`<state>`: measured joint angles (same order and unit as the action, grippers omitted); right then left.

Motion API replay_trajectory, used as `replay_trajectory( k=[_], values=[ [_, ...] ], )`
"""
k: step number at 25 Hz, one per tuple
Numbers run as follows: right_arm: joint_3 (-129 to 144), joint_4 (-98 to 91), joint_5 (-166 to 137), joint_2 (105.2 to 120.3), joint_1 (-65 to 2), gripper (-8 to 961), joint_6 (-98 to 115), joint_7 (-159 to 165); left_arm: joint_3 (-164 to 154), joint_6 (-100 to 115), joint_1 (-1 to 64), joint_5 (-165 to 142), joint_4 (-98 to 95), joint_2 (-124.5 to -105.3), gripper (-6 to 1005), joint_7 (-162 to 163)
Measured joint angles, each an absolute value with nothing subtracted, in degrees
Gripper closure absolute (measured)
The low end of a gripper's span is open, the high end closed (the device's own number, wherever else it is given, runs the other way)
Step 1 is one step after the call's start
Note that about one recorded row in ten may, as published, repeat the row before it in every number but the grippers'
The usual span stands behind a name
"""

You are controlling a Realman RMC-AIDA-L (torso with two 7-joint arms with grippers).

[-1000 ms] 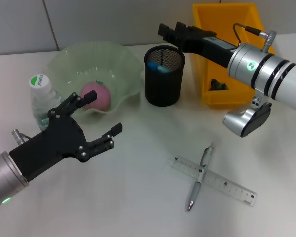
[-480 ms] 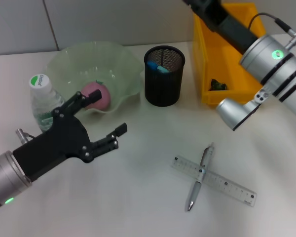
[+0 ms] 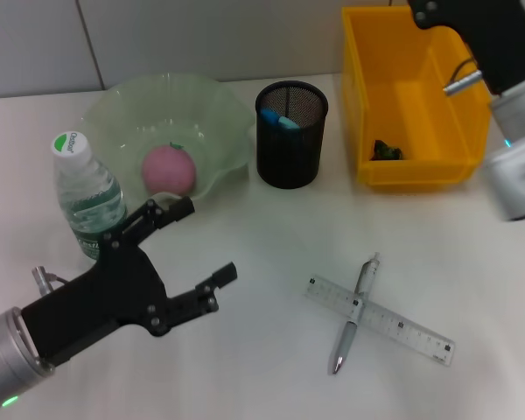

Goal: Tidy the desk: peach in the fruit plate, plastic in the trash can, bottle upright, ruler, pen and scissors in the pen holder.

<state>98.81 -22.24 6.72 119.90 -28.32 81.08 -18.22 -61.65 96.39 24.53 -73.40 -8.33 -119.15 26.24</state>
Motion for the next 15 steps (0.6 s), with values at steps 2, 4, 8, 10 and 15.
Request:
replay_trajectory(
  k=[2,4,8,10,15],
  values=[
    [98.82,-22.00,6.62,119.77,-27.39,367,81.96,-2.99,-62.29,96.41,24.28,-73.38,-8.31,-119.11,137,26.28],
    [98.81,-21.23,5.47,119.44,-26.54,366,82.68,12.38,-62.31,96.61,24.05,-73.22,-8.27,-119.13,137,26.64],
    [98.43,-18.45,0.72,119.18,-26.02,363,83.75,32.53,-62.05,98.03,24.03,-73.04,-8.42,-119.15,138,29.88],
    [98.36,-17.21,-3.39,119.03,-25.90,361,83.91,38.53,-62.06,98.49,24.23,-73.03,-8.72,-118.96,138,33.56],
    [98.24,-14.19,-15.94,117.18,-24.83,357,86.21,48.75,-62.28,98.63,22.68,-73.32,-11.34,-118.43,138,42.43]
  ],
)
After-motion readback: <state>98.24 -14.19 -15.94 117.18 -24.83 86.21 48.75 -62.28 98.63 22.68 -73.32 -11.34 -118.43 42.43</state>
